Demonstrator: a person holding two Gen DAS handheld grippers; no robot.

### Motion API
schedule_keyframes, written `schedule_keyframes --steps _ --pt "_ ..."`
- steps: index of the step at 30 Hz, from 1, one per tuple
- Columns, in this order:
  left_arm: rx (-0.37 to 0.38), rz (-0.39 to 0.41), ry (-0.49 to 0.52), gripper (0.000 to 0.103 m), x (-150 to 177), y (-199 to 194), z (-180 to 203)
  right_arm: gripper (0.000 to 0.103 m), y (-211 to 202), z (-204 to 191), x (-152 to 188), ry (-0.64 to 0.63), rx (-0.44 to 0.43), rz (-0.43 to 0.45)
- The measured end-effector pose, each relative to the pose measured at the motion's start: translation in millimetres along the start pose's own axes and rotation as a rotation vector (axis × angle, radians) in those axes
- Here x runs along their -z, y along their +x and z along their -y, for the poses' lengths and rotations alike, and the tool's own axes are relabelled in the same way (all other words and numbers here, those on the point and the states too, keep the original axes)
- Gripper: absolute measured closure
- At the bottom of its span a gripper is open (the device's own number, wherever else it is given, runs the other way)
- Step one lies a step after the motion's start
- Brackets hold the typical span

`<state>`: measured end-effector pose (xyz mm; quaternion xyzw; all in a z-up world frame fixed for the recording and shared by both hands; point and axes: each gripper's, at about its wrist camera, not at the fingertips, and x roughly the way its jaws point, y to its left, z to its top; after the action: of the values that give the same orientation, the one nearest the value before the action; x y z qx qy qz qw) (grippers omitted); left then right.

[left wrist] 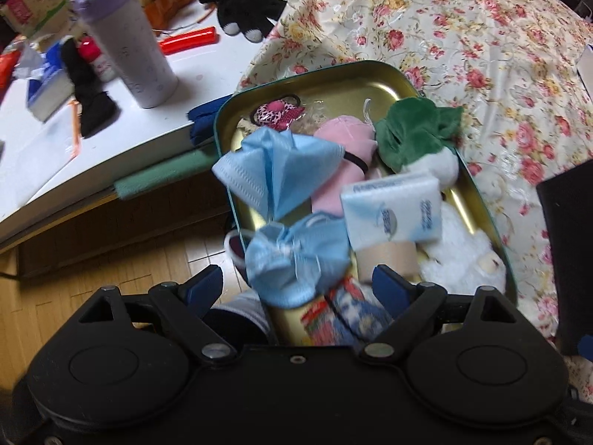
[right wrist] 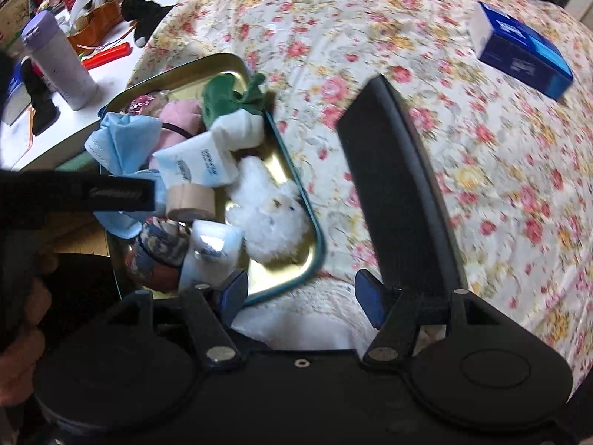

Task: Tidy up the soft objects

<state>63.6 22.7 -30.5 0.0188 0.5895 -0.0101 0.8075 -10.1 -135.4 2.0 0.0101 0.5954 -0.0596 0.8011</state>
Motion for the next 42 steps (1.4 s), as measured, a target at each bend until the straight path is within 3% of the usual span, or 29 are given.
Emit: schedule_keyframes --steps 11,21,25,42 --pt "-0.020 0.063 0.036 0.016 46 -53 26 0.036 -15 37 37 0.061 0.008 0.028" --pt "0.007 0.029 0.025 0.015 83 -73 47 0.030 -25 61 65 0.048 0.057 0.051" --pt "0.011 0.028 0.039 0.015 94 -80 57 0.022 -32 69 73 0.049 0.048 0.070" --pt "0.000 0.019 0.003 0.015 116 -85 51 0.011 -35 62 84 0.035 0.071 0.063"
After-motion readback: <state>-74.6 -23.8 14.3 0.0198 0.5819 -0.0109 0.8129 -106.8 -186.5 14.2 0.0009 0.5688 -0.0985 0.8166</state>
